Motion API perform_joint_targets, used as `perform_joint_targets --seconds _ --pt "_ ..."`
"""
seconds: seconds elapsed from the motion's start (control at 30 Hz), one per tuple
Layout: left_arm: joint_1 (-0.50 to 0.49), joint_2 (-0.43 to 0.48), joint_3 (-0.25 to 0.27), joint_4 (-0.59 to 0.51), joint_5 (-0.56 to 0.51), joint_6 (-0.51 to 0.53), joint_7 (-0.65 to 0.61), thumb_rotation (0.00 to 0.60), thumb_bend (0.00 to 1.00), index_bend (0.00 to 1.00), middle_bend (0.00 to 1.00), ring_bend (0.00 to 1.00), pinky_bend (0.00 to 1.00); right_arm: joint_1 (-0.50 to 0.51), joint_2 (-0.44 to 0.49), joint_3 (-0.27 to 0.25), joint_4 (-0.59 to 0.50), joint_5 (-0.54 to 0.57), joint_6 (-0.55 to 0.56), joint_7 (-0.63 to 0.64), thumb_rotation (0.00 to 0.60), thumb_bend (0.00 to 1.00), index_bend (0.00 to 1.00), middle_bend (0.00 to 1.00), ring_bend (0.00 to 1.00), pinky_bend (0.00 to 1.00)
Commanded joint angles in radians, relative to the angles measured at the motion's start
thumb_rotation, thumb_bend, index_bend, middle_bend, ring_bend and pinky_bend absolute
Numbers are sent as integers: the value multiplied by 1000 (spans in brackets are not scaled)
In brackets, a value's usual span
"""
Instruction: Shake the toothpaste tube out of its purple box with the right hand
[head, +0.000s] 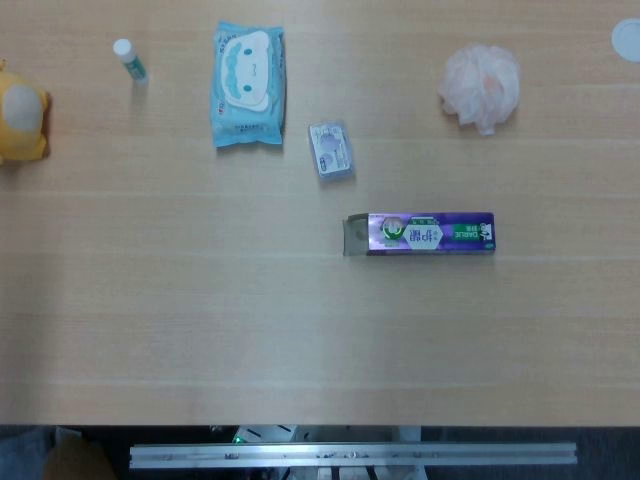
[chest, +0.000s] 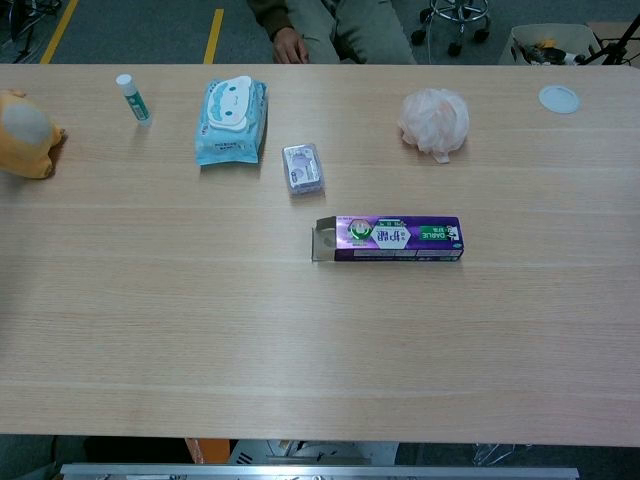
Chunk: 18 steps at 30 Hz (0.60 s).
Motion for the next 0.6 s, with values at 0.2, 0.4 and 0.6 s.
perform_joint_targets --seconds 0.2,0.4,0.6 --pt "4 0 3 1 6 7 -5 600 246 69 93 159 173 0 6 -6 -4 -1 -8 13 600 26 215 333 295 422" --pt "5 5 2 -3 9 10 -8 600 246 69 93 159 173 23 22 -6 -29 -26 -30 17 600 27 215 333 295 422" --pt "4 5 8 -14 22 7 0 600 246 69 93 159 173 73 29 -12 -61 -63 -95 18 600 26 215 333 295 422"
